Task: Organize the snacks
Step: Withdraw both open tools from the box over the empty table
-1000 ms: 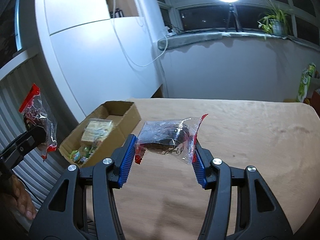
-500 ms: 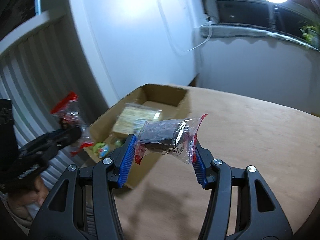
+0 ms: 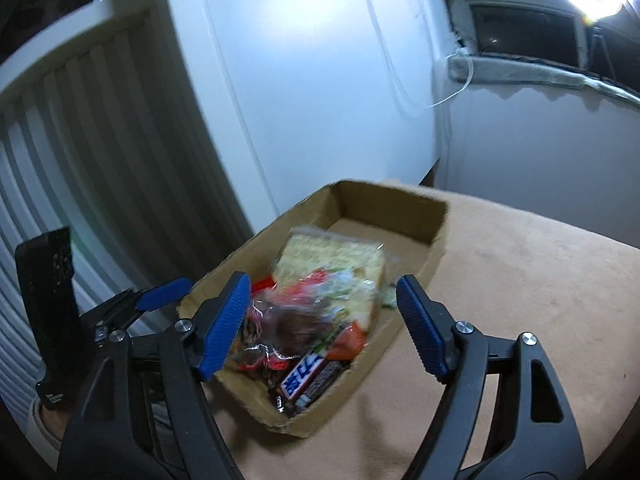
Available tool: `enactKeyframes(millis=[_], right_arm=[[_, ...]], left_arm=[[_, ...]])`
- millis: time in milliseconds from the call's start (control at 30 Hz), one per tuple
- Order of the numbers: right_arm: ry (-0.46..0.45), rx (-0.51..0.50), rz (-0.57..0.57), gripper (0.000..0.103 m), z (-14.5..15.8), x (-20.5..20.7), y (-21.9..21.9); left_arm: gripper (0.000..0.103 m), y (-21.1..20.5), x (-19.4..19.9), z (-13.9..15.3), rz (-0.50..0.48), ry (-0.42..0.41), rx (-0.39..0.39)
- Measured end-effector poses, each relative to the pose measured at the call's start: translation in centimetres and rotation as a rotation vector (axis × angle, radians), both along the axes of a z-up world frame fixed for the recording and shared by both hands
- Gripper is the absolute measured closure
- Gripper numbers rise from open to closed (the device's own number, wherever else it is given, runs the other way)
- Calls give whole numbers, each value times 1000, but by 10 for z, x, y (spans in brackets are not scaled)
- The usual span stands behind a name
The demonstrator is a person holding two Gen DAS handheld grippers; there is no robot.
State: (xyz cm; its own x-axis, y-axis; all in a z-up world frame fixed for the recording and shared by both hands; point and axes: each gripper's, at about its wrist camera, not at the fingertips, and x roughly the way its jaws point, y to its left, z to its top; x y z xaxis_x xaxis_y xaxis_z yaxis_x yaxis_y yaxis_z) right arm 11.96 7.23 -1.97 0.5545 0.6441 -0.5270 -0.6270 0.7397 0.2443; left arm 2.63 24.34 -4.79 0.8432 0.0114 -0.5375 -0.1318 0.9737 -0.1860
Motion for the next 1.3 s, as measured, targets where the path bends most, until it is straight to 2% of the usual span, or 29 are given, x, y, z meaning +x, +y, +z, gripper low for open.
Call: enactKeyframes(millis=[267, 467, 567, 700, 767, 1067, 1300], right_arm=[[16, 25, -53, 23, 1, -7, -23], [-37, 20, -95, 5, 12, -26, -44], [-75, 18, -127, 0, 20, -37, -59], [-123, -26, -184, 0, 27, -51, -84], [-134, -41, -211, 0, 28, -57, -98], [-146, -87, -375, 0, 25, -70, -161], [-141, -53, -476, 0, 22, -76, -214]], left_arm=[[21, -10, -10, 17, 13, -22, 63], [20, -25, -22, 33, 21, -49, 124], [15, -37, -27, 43, 12, -63, 147], [11, -59, -30, 53, -14, -77, 183], [0, -69, -30, 55, -25, -76, 198], [0, -120, -29, 66, -101, -80, 231], [0, -164, -24, 70, -152, -75, 245]])
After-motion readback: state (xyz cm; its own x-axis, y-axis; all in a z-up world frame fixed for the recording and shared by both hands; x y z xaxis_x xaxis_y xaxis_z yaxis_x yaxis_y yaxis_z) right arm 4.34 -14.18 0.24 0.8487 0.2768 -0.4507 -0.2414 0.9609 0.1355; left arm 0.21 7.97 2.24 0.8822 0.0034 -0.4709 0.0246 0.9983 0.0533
